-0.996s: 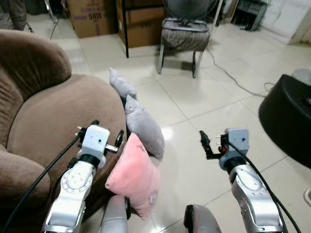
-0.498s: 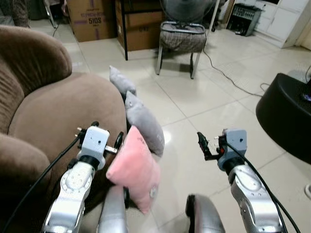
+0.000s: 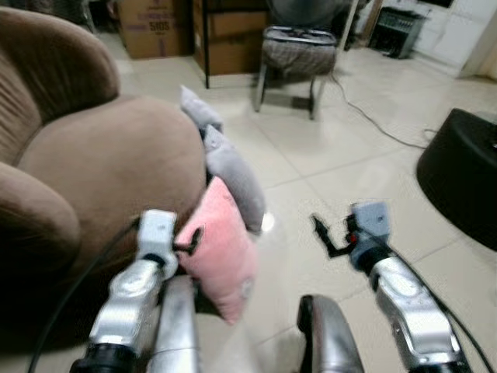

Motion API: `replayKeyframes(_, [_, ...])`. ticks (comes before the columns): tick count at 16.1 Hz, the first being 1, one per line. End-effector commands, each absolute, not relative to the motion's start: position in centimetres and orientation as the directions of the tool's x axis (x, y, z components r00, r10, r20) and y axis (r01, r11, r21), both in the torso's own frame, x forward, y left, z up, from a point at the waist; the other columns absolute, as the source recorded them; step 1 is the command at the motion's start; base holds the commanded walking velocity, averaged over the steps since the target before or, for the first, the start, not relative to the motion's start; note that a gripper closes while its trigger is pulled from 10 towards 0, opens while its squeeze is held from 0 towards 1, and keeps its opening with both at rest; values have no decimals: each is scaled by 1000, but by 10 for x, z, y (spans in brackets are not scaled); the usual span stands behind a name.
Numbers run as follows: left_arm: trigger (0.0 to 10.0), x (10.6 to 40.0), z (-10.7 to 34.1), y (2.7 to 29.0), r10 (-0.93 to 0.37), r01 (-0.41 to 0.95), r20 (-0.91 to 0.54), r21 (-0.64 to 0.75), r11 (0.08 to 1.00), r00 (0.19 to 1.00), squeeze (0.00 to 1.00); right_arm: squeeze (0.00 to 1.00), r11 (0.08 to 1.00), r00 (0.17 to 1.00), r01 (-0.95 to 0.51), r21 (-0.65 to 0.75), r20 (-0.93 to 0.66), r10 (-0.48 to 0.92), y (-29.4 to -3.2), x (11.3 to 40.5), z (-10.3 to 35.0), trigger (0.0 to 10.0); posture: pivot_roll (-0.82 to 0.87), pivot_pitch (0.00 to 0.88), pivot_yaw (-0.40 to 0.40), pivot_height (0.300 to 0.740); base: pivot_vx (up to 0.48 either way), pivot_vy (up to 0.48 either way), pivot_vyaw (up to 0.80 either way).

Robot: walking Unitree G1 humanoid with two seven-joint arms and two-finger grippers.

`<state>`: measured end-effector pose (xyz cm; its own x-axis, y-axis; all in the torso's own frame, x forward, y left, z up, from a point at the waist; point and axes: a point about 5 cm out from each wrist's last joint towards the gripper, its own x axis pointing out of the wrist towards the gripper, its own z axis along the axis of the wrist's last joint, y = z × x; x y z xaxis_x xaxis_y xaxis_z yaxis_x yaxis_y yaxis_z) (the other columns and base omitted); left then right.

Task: Move the pillow to the sofa from floor

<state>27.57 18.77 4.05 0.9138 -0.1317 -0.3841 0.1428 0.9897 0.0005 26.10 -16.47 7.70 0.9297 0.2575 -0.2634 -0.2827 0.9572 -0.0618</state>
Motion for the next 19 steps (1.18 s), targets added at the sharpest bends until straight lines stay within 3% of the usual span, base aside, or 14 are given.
replayKeyframes(1, [10000,288,50,180,-154,155,-347,-23,988,925,1000,0,952,935,-289,-104,-245,257,-172,268,88,10000,25,0,-85,506,0,0,0])
replayKeyframes(4, [10000,294,44,178,-130,109,-365,-78,991,922,1000,0,938,920,-327,-119,-266,287,-175,268,92,10000,15,0,-115,506,0,0,0])
replayKeyframes(6, [10000,297,38,173,-158,147,-394,-60,987,905,1000,0,926,905,-358,-122,-289,312,-176,269,92,10000,8,0,-118,506,0,0,0])
replayKeyframes(9, [10000,296,30,187,-95,123,-423,40,992,901,0,0,878,863,-457,-139,-306,401,-173,263,102,10000,-42,29,-108,506,0,0,0])
replayKeyframes(13, [10000,303,24,199,-35,87,-445,97,991,895,0,0,785,780,-593,-177,-370,505,-172,258,113,10000,-106,96,-94,506,0,0,0])
replayKeyframes(19, [10000,300,18,237,121,-47,-492,161,986,862,0,0,652,646,-740,-163,-441,623,-172,234,133,10000,-161,180,-108,506,0,0,0])
